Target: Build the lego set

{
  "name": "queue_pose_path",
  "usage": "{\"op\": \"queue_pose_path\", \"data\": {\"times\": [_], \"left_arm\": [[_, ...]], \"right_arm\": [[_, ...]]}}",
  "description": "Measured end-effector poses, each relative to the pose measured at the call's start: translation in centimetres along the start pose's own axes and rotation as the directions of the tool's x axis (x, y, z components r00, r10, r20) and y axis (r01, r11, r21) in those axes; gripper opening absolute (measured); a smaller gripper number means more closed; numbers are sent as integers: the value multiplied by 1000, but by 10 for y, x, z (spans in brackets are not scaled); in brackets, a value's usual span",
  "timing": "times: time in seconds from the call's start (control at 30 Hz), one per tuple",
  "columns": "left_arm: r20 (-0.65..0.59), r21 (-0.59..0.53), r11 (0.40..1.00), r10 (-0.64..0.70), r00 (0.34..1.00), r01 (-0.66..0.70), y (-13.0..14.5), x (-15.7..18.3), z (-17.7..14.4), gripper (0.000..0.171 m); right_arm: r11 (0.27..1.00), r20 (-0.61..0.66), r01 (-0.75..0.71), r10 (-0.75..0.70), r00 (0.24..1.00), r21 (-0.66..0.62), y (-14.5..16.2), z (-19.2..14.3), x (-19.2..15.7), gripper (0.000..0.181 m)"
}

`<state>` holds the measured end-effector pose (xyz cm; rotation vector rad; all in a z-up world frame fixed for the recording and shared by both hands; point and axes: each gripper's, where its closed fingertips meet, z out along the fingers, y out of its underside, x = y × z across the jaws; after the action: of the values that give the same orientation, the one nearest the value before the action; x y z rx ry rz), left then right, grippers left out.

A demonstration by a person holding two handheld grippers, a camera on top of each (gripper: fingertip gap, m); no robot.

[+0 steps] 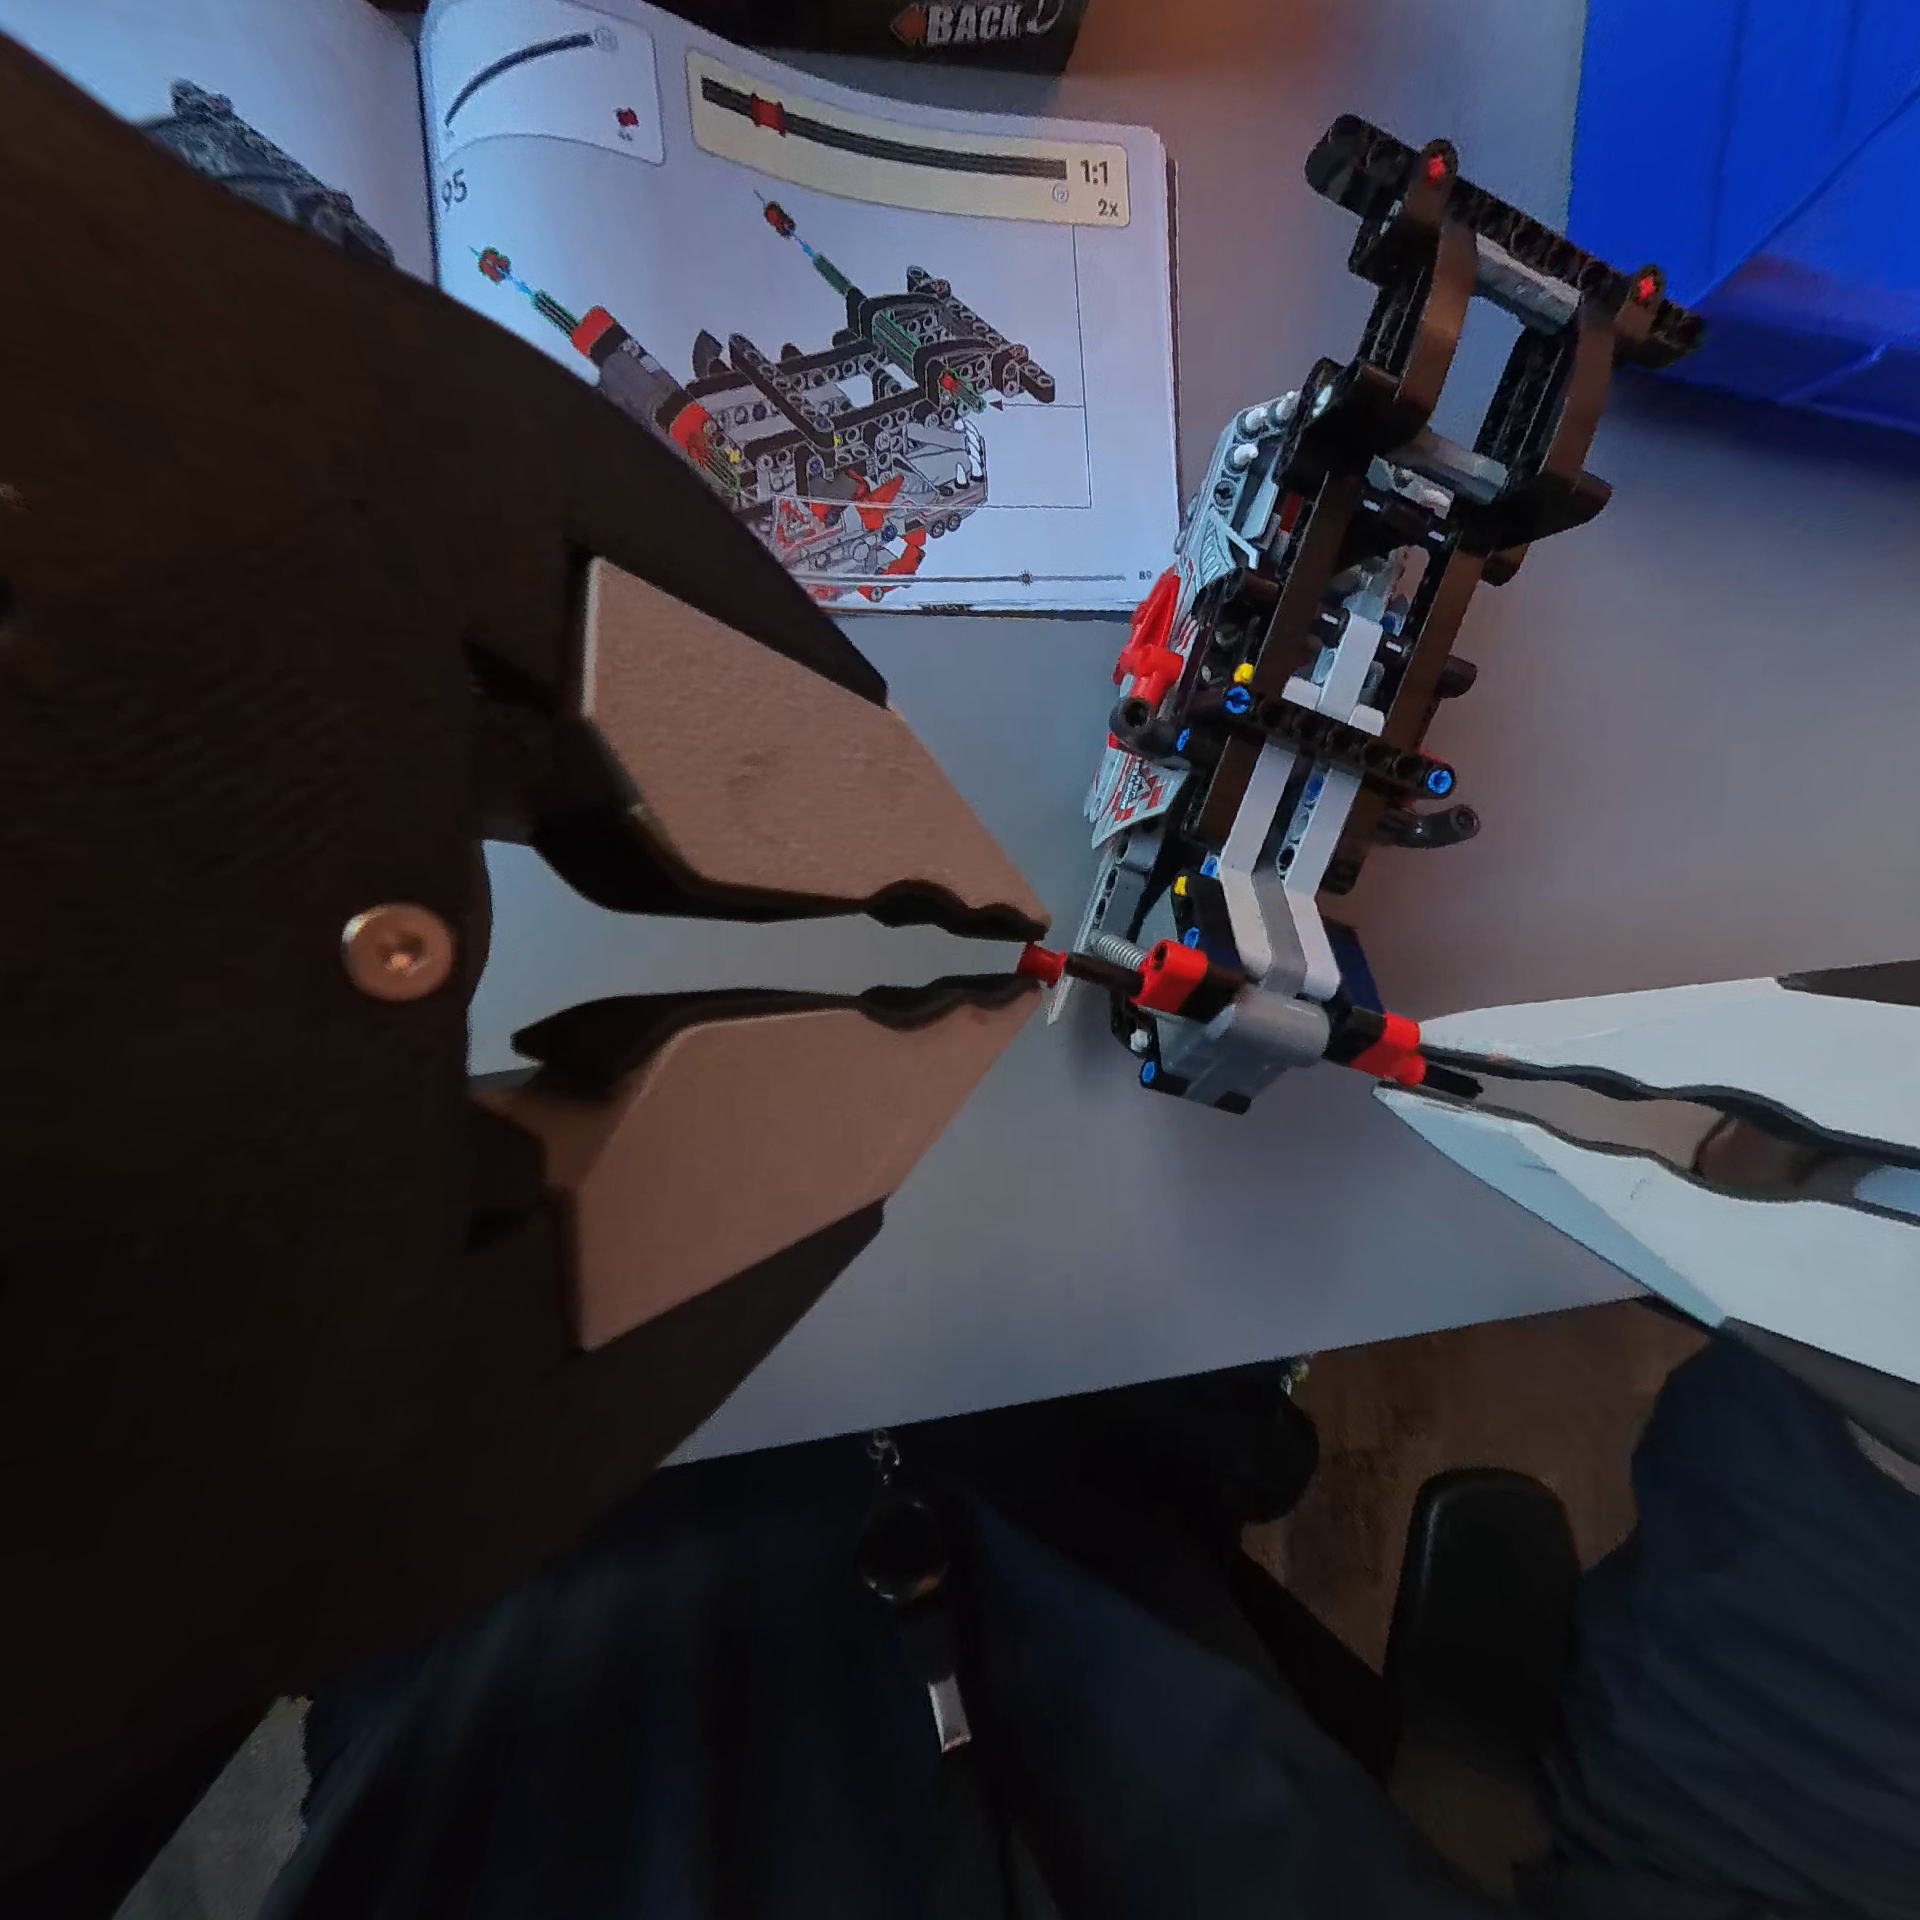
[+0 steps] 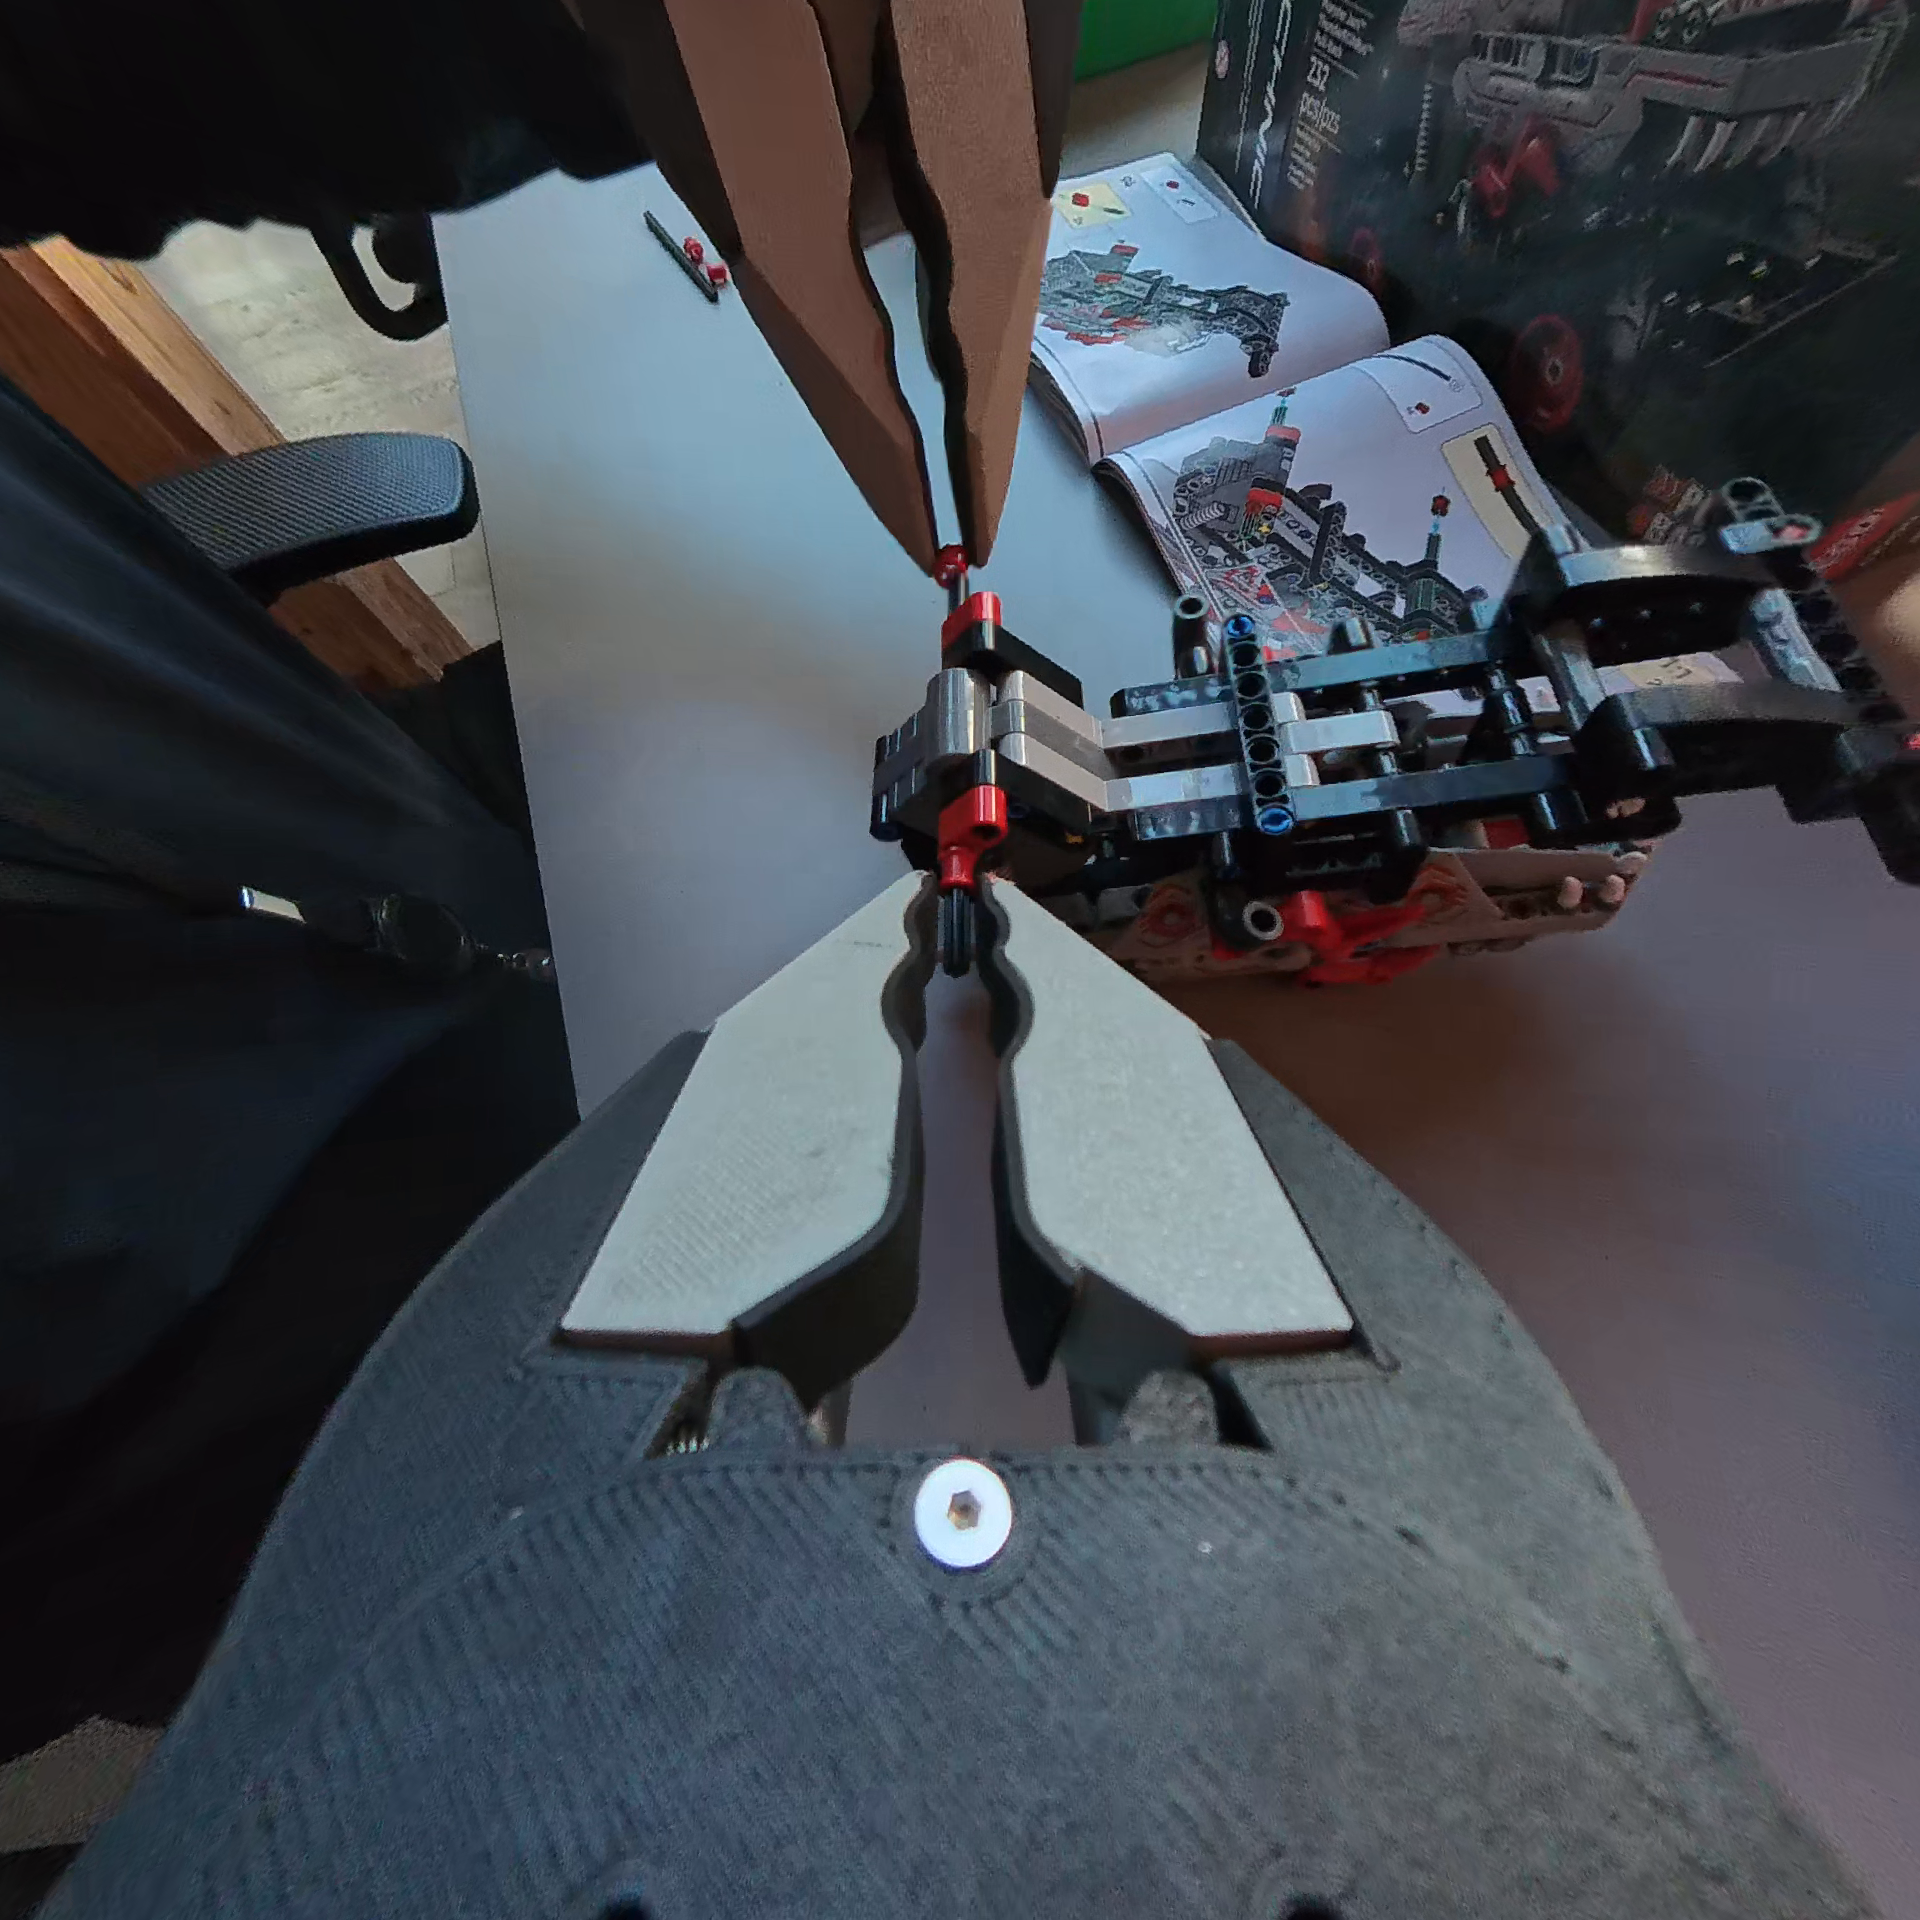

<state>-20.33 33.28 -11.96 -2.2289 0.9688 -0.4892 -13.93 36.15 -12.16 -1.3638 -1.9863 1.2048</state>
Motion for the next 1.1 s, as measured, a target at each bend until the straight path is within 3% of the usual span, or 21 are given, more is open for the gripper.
{"op": "queue_pose_path", "data": {"times": [0.67, 1.1], "left_arm": [[-2, -222, 973, 60, 998, -59, 2, -5, 2, 3], [-54, -309, 951, -42, 998, 23, 0, -1, 1, 3]], "right_arm": [[996, -28, 79, -81, 996, -44, 0, 2, -1, 2], [982, -88, 153, -163, 983, -115, 2, 0, 1, 2]]}}
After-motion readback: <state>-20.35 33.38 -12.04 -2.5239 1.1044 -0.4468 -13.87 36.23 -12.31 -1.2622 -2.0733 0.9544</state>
